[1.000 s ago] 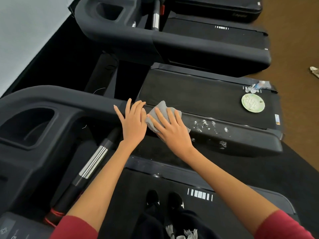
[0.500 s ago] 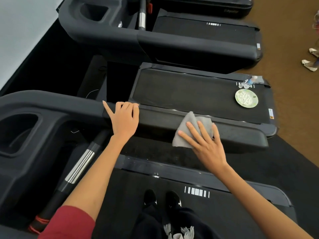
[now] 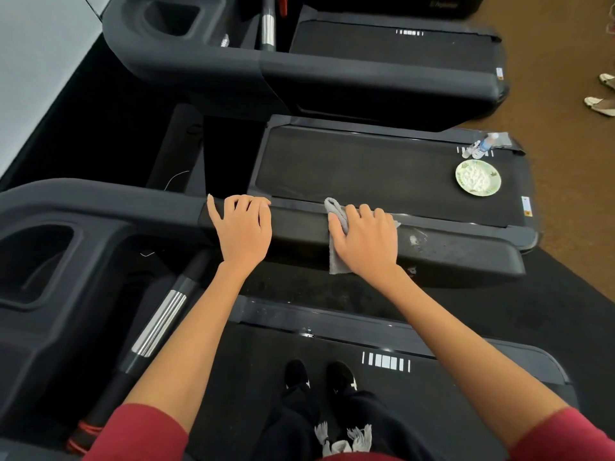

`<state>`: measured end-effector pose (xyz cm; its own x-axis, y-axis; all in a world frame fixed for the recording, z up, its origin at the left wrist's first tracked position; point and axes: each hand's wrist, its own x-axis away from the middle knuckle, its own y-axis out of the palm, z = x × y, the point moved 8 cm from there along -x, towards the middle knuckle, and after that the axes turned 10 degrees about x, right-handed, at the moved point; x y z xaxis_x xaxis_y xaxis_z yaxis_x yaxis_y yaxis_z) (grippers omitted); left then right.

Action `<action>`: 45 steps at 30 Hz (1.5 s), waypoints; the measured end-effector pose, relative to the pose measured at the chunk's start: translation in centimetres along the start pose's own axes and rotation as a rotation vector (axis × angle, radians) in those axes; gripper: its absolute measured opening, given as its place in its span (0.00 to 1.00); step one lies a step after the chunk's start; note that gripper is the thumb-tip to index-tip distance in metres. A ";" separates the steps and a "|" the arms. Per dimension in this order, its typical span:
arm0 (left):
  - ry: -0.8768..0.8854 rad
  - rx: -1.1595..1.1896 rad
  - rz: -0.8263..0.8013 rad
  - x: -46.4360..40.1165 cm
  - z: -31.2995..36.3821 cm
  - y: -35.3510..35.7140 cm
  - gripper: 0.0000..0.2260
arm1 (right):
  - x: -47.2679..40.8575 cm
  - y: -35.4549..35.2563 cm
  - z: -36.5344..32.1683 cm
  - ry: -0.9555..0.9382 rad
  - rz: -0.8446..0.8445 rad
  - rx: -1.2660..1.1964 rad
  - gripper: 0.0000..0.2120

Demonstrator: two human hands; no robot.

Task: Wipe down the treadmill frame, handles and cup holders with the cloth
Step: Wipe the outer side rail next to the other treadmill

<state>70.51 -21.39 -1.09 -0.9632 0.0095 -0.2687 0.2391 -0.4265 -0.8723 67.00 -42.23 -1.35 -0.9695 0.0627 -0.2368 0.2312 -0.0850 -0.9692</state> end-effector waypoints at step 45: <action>0.115 0.488 -0.066 1.9 3.8 -2.3 0.12 | 2.4 -3.5 -7.5 -0.098 -0.186 -0.997 0.33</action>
<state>67.71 -23.83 1.97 -0.9479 0.1390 -0.2867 0.0660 -0.7944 -0.6037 64.42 -34.31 0.99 -0.9889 -0.0953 -0.1139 -0.0049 0.7877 -0.6161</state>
